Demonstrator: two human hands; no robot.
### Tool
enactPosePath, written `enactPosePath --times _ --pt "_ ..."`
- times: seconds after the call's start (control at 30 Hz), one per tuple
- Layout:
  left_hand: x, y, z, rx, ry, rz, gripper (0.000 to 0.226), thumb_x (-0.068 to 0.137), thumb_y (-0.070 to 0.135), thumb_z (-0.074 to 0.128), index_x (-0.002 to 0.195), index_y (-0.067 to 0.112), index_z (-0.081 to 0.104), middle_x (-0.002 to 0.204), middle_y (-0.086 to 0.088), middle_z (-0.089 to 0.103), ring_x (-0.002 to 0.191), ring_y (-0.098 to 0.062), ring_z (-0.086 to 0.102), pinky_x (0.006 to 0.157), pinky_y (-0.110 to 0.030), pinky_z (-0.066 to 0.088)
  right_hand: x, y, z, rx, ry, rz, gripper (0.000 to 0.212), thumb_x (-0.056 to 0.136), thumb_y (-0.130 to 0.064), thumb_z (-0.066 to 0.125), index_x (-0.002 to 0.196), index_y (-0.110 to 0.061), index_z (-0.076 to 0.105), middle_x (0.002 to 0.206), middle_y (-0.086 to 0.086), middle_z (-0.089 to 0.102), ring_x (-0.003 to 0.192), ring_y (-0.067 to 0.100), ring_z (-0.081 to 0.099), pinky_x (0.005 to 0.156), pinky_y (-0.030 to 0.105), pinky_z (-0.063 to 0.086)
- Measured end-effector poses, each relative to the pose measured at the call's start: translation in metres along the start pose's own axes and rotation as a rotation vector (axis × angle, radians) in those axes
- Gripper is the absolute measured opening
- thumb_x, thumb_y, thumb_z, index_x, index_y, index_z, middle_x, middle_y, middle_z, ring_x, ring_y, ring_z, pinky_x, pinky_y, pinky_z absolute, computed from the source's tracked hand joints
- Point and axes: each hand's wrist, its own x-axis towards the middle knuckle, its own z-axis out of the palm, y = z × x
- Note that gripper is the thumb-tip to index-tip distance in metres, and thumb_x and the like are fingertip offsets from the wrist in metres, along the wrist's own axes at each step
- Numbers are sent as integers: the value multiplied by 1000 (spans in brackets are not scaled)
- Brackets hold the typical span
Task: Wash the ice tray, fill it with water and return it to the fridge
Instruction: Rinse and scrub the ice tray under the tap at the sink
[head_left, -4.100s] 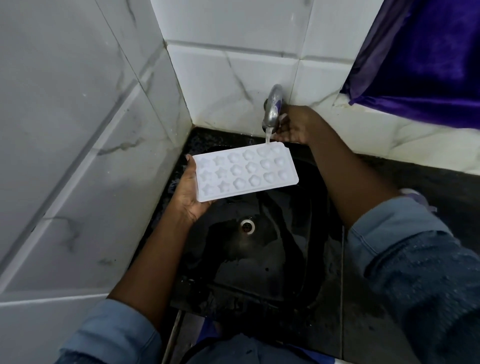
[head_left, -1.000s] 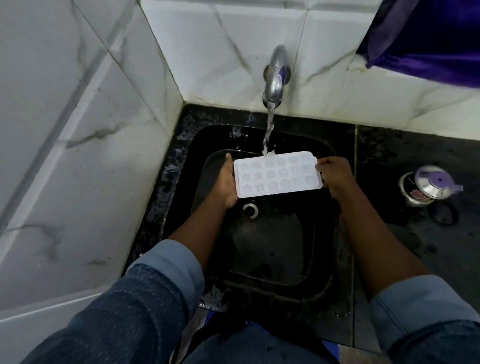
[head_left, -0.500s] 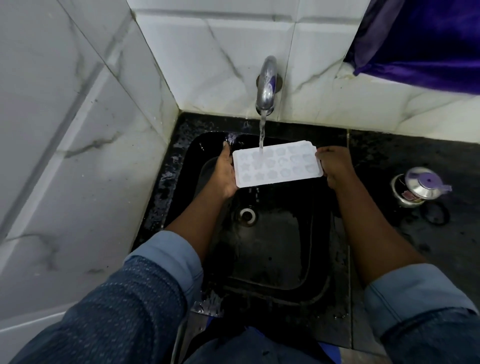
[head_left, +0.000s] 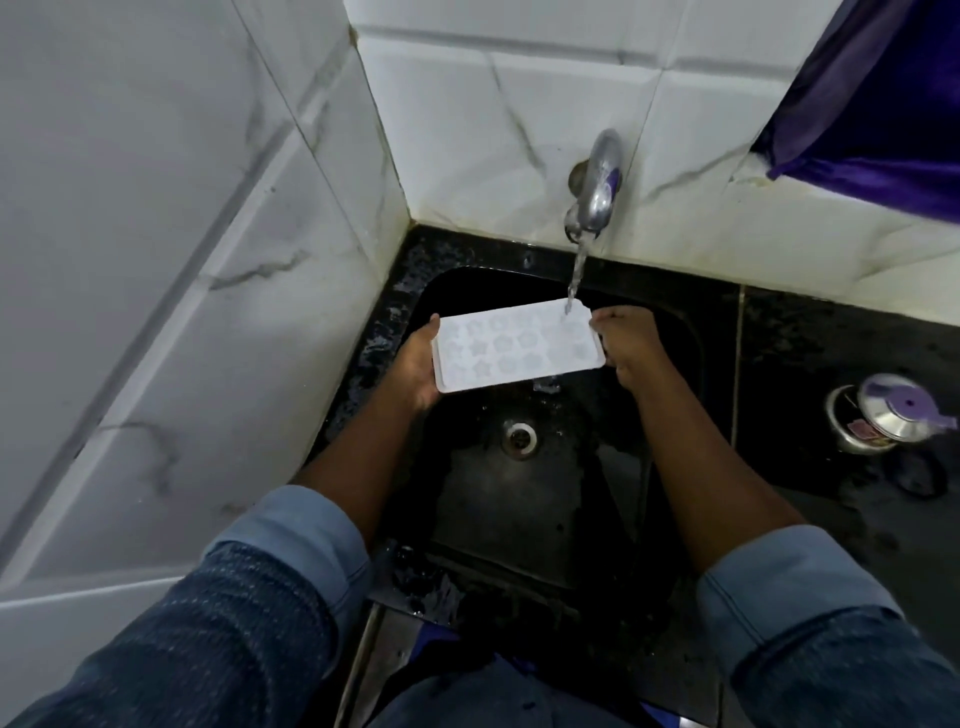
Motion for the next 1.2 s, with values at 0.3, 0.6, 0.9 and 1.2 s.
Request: enactPosePath --times 0.3,0.6,0.9,1.2 --pt "7 -22 -20 54 76 -23 69 106 67 34 124 12 70 121 -15 76 95 -28 78 84 -45 60 -8 4 4 -92 -4 -65 6 92 -1 70 96 -5 69 89 9 63 72 15 56 66 27 47" --pt "10 -33 6 97 160 14 64 105 65 43 126 10 69 117 -15 78 96 -34 79 66 -48 66 -4 2 -27 -261 43 -63 32 82 -21 70 93 9 65 78 8 62 76 23 61 70 33 47" --pt "-4 -23 19 115 190 90 61 105 63 46 133 11 65 121 -12 76 97 -32 77 63 -45 66 -5 -103 -17 -98 121 -244 45 98 -57 51 102 -14 65 102 5 70 92 25 66 80 35 50" --pt "-24 -13 13 94 194 118 60 107 60 43 130 10 68 121 -13 76 97 -31 77 60 -41 65 47 -118 6 -7 -67 -58 38 82 -18 66 111 6 67 90 14 64 70 23 63 67 36 58"
